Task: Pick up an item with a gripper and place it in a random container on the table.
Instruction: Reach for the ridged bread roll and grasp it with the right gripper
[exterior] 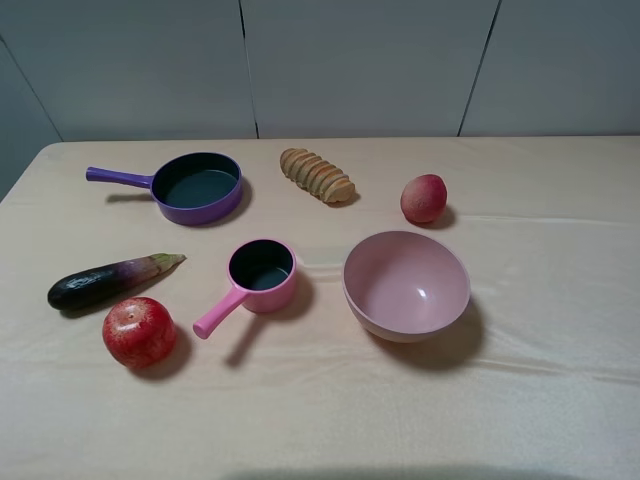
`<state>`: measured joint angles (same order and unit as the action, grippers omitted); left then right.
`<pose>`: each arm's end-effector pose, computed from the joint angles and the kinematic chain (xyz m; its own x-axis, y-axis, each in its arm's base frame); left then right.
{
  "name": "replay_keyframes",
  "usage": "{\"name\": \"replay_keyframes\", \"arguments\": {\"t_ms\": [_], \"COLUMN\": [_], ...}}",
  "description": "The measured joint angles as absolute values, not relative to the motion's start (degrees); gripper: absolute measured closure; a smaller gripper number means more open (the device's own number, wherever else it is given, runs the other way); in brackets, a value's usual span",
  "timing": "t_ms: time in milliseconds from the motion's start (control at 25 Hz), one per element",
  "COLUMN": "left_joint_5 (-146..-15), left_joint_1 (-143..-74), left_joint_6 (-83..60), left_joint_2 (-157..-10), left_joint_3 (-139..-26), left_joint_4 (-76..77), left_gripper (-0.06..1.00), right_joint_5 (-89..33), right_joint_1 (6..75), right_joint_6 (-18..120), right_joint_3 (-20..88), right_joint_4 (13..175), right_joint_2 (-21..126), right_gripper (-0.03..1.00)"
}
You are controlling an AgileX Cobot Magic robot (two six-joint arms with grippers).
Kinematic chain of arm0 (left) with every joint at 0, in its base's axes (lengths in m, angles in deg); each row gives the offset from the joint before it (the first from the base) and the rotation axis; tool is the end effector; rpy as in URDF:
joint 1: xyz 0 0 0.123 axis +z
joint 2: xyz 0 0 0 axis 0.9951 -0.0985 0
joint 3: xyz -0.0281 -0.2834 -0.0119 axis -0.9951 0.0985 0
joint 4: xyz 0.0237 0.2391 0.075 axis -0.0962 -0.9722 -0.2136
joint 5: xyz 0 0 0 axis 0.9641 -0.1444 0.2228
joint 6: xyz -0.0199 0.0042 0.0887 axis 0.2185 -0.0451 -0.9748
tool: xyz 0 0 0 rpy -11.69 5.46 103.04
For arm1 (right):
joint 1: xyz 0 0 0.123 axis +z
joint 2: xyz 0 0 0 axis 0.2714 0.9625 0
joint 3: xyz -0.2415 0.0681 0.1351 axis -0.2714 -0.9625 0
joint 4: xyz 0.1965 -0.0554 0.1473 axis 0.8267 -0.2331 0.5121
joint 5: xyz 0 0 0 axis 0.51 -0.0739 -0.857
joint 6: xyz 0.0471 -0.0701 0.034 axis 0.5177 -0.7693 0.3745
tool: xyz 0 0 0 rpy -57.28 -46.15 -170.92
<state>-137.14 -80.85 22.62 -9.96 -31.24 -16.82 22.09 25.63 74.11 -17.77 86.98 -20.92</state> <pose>-0.0052 0.0048 0.2765 -0.4530 -0.0038 -0.8915 -0.0992 0.9940 0.0462 -0.0046 0.0004 0.2792 -0.4210 -0.0550 -0.9054 -0.1752 0.9843 0.0217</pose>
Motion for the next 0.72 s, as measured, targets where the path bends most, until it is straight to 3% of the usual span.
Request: {"name": "replay_keyframes", "arguments": {"t_ms": [720], "left_joint_5": [-137.14], "left_joint_1": [-80.85], "left_joint_6": [22.62], "left_joint_2": [-9.96], "left_joint_3": [-31.24], "left_joint_4": [-16.82], "left_gripper": [-0.05], "right_joint_5": [22.09], "right_joint_1": [25.63], "right_joint_6": [74.11], "right_joint_3": [-17.77], "right_joint_4": [86.98], "right_joint_2": [-20.92], "right_gripper": [0.27]}}
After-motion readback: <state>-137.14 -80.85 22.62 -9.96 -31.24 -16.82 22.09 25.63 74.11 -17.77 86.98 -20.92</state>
